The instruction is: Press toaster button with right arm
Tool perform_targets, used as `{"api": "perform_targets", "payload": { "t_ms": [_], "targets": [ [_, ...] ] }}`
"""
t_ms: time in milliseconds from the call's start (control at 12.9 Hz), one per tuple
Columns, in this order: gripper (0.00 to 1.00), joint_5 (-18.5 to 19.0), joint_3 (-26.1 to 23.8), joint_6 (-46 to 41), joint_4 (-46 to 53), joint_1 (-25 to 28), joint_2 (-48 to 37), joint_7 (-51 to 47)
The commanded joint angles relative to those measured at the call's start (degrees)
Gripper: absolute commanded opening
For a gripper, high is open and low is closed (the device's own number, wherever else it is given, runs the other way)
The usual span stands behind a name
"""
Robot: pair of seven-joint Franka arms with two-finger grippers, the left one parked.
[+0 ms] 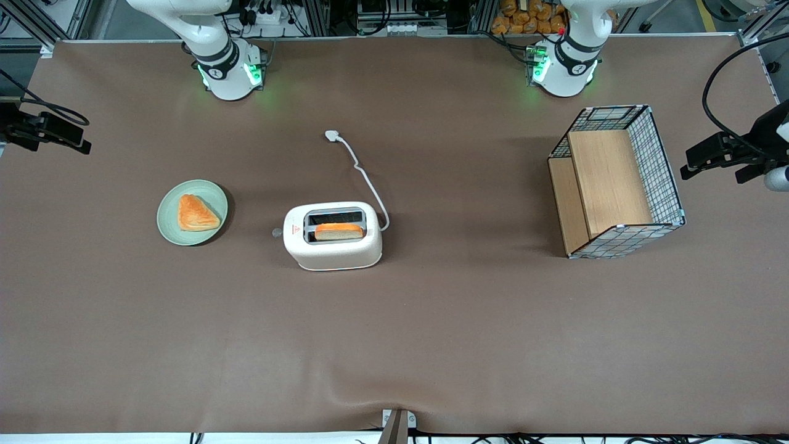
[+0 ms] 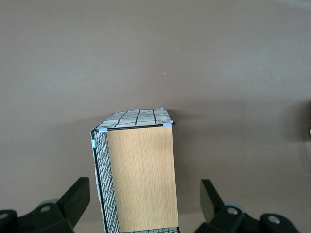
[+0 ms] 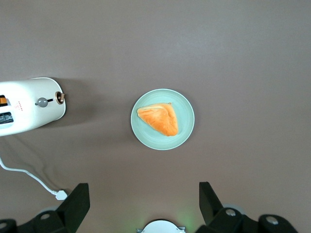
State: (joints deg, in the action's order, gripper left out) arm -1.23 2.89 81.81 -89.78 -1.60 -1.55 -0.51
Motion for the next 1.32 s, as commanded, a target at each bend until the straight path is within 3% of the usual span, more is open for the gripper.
{"api": "perform_targets", "payload": {
  "t_ms": [0,852,1006,1239],
  "targets": [
    [1.00,1.06,-0.52,-1.04,1.28,-0.25,0.41,-0.10],
    [1.00,-0.17,-0.52,-2.62,7.61,2.38,7.17,0.25],
    [1.00,-4.28,-0.52,-2.18,5.86,3.53,8.57,-0.10],
    [1.00,-4.39,-0.52,-2.01,2.61,7.65,9.28,-0.37]
  ]
}}
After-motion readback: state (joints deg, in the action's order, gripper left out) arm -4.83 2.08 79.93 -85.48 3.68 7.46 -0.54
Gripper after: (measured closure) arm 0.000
